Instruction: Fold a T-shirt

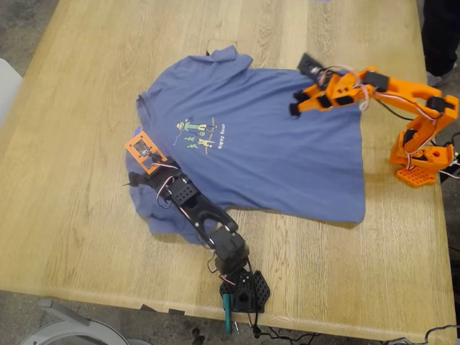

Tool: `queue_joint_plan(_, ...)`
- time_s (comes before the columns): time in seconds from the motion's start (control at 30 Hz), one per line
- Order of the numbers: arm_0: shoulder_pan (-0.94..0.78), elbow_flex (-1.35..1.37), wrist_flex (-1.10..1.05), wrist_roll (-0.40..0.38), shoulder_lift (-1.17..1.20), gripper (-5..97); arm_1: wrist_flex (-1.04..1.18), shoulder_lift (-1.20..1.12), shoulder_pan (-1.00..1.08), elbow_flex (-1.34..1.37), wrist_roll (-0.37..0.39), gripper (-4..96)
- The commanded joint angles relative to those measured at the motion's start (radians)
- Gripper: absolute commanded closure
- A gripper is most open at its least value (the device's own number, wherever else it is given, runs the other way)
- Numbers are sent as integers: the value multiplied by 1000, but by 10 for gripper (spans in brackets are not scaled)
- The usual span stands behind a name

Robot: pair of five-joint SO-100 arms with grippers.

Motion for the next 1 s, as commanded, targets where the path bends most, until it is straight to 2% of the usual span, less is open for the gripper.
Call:
queue_joint_plan(0.0, 23, -161, -207, 17, -89, 540, -8, -74, -26, -133, 8, 725)
queue_joint_plan(0.13, 43, -324, -288, 25, -261, 534, -11, -149, -46, -184, 20, 729)
queue_joint_plan(0.33, 97, -598, -261, 23, -517, 532, -32, -290, -63, -313, 23, 730)
queue_joint_plan(0.5, 94, -787, -155, 29, -687, 528, 57, -479, -77, -597, 28, 730)
queue_joint_plan(0.63, 77, -850, -71, 21, -735, 435, 179, -652, -81, -899, 34, 732)
queue_joint_plan(0.77, 49, -850, -49, 18, -765, 428, 446, -982, -78, -1482, 35, 732)
queue_joint_plan(0.83, 32, -877, -31, 17, -796, 419, 528, -1022, -86, -1539, 40, 730)
queue_joint_plan(0.97, 18, -1003, 32, 0, -902, 418, 485, -1052, -95, -1537, 44, 729)
